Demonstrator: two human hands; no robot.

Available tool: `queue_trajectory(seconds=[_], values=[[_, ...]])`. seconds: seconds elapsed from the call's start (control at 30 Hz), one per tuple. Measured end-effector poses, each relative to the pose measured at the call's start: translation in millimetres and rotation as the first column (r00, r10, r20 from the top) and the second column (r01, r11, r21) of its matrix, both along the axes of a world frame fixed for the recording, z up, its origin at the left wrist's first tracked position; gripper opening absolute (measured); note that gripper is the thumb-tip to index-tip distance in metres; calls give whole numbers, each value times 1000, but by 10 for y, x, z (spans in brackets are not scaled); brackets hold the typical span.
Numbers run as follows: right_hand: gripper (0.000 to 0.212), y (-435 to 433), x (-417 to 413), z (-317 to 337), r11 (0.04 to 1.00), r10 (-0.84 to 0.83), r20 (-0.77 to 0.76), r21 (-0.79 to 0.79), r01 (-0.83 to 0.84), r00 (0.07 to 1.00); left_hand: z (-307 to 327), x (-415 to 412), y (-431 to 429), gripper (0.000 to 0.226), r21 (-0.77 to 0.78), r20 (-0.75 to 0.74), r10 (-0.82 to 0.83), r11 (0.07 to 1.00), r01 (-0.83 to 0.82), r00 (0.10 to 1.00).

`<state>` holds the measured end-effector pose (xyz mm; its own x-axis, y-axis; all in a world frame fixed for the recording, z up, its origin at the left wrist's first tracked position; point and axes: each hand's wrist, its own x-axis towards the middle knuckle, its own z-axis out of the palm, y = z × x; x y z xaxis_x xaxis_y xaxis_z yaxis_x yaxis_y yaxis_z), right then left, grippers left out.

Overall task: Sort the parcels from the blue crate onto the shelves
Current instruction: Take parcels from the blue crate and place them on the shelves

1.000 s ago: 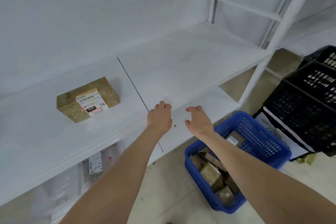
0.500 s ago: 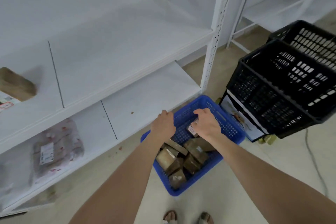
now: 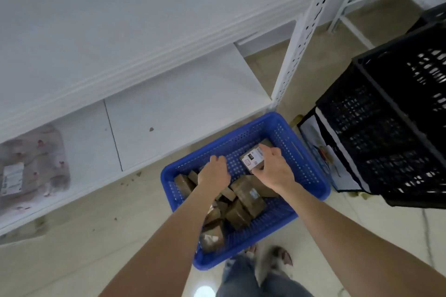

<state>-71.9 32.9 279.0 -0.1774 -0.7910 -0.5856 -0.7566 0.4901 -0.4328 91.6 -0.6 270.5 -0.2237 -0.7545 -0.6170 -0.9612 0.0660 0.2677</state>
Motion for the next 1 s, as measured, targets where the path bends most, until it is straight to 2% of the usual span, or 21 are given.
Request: queue_trajectory(seconds=[0.1,0.17,0.3,0.4,0.43,0.57,0.67,0.73,0.8,0.87,0.93,1.0], values=[[78,-149,-71,-606,994,62,28,87,-65,998,-559,-54,-21,43,83,-36,118,990,-114,992],[79,-235,-43,-1032,984,114,64,134,-121,991,-901,-70,-15,38,144,-52,260,957,-251,964],[87,-308,116,-1987,937,258,104,214,-275,960,-1687,-58,10,42,183,-42,567,814,-551,823],[94,-373,262,-2754,887,352,103,279,-367,930,-2366,43,-62,53,210,54,649,735,-644,759],[97,-394,332,-2980,873,374,107,294,-389,921,-2582,102,-99,55,198,76,698,689,-697,712],[102,-457,665,-3705,851,424,156,270,-451,892,-3226,332,-308,57,150,16,850,518,-842,526],[112,-517,921,-4121,872,349,248,266,-410,904,-3585,474,-448,64,175,-62,914,405,-897,401],[119,-550,1049,-4339,882,296,304,277,-382,905,-3777,507,-492,69,255,-66,942,336,-907,330],[117,-548,1116,-4481,887,258,327,294,-357,909,-3892,469,-499,62,344,-94,964,265,-901,248],[105,-543,1103,-4534,932,144,305,276,-233,941,-3925,389,-472,52,408,-116,970,244,-880,215],[82,-564,1011,-4475,972,14,256,223,-73,967,-3909,302,-440,41,480,-141,967,254,-840,212],[64,-600,853,-4334,984,-30,200,179,-6,979,-3775,206,-382,30,542,-179,960,281,-792,218]])
